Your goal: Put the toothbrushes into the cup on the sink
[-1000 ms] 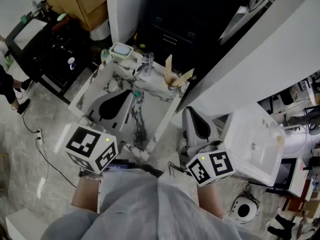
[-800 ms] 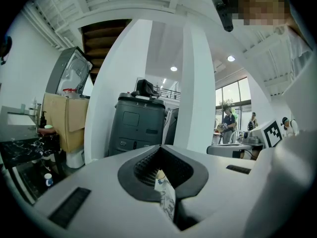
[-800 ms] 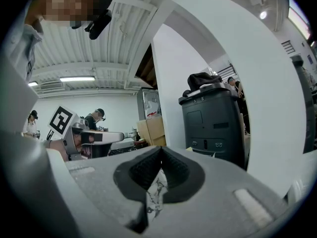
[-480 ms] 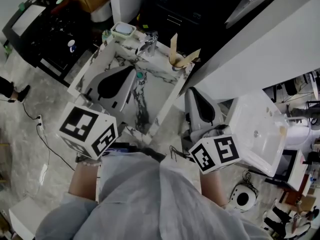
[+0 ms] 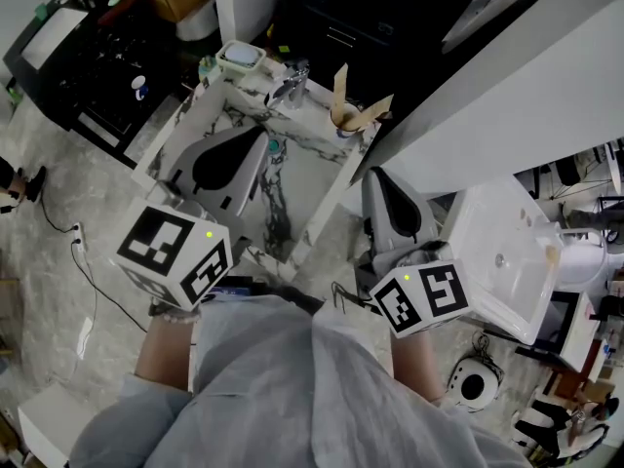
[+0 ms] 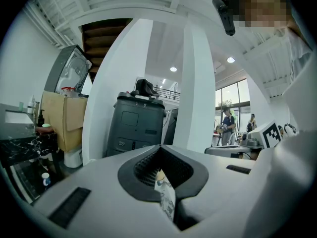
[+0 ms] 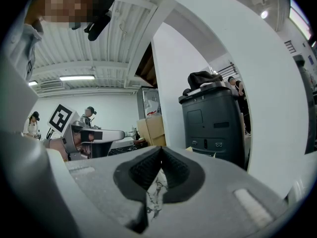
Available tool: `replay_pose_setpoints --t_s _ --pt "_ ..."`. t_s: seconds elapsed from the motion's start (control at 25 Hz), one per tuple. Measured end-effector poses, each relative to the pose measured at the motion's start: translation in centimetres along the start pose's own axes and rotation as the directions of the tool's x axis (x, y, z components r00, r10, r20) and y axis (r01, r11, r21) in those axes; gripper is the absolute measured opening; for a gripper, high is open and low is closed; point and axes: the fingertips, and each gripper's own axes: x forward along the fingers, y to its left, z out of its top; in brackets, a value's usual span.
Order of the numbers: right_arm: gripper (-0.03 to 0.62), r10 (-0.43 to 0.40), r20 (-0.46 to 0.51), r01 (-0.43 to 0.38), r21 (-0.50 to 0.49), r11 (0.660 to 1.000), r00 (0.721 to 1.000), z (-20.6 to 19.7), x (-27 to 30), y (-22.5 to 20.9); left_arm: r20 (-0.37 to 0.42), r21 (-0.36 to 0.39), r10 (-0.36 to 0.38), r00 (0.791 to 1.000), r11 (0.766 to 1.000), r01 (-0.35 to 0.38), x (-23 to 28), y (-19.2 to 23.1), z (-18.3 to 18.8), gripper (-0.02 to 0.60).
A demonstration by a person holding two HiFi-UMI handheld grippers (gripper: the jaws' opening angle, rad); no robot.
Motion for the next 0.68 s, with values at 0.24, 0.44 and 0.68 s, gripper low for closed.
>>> replay_pose_setpoints --t_s 0.24,0.44,0.68 --pt "-0.002 0.005 -0.005 -0.005 -0.004 1.0 1.0 -0.02 0.34 0.01 0.002 -0.007 0.008 1.0 1.0 -0.008 0.08 0.27 -0.16 0.005" --pt "-0.002 0.002 -0.009 -0.002 -0.004 1.0 1.0 0.03 0.31 -0.12 -0.002 -0.012 0.008 1.0 1.0 -0.008 0.21 0.28 -0.38 0.005" --pt "-0.002 0.004 -0.015 -0.004 -0.006 1.0 1.0 0.0 0.46 0.05 -0.015 -0.02 0.007 1.0 1.0 -0.007 0.16 0.51 -0.67 0.005"
